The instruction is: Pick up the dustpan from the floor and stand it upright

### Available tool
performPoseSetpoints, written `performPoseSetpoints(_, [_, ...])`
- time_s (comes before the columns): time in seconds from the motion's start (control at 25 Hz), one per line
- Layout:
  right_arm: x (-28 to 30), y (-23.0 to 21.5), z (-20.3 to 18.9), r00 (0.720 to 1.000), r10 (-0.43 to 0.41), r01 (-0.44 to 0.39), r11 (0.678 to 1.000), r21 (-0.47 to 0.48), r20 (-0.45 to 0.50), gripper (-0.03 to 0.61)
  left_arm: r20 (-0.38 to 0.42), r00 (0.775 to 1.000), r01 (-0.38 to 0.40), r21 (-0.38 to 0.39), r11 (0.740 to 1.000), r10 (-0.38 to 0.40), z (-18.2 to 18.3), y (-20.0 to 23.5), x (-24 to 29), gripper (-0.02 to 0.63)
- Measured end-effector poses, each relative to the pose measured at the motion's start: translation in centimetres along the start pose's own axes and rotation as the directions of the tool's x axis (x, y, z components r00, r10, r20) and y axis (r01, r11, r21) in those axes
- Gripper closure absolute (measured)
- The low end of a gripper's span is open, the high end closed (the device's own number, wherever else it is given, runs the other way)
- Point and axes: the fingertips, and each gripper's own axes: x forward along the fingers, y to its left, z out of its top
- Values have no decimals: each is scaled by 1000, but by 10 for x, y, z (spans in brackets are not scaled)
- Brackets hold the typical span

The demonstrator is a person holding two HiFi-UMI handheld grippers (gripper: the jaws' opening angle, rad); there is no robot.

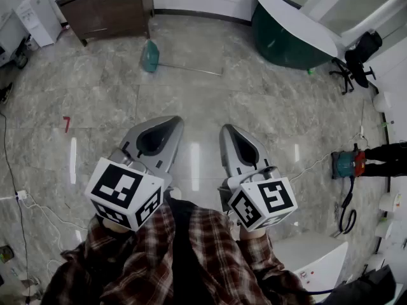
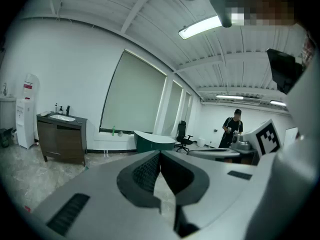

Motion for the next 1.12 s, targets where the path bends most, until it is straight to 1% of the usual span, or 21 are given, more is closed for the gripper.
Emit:
performPoseSetpoints(0.16, [40,-19,5,1000,1,-1,1000,-1,1,568,0,1000,1,2,1000,-1,5,29,31,601])
performPoseSetpoints(0.24, [65,-26,12,1000,2,-2,1000,1,3,568,2,1000,-1,1,1000,1,14,50,47,601])
performPoseSetpoints(0.48, [156,-47,49,1000,0,0,1000,-5,19,568,30,1000,-10,6,1000,10,60,127,97,601])
performPoseSetpoints(0.64, [213,-61,65,1000,-6,7,1000,-14,23,568,48,999,-8,9,1000,8,81,177,129,601])
performPoseSetpoints(0.8, [257,-76,77,999,-29,30,999,-31,15,568,36,999,-1,-18,1000,2,89,219,157,601])
performPoseSetpoints(0.92, [282,-93,83,999,-44,44,999,-29,-6,568,20,1000,-1,-41,999,2,92,242,176,601])
performPoseSetpoints(1.12, [328,-131,84,997,-50,50,999,-16,-50,568,14,999,-29,-86,996,30,101,277,218,601])
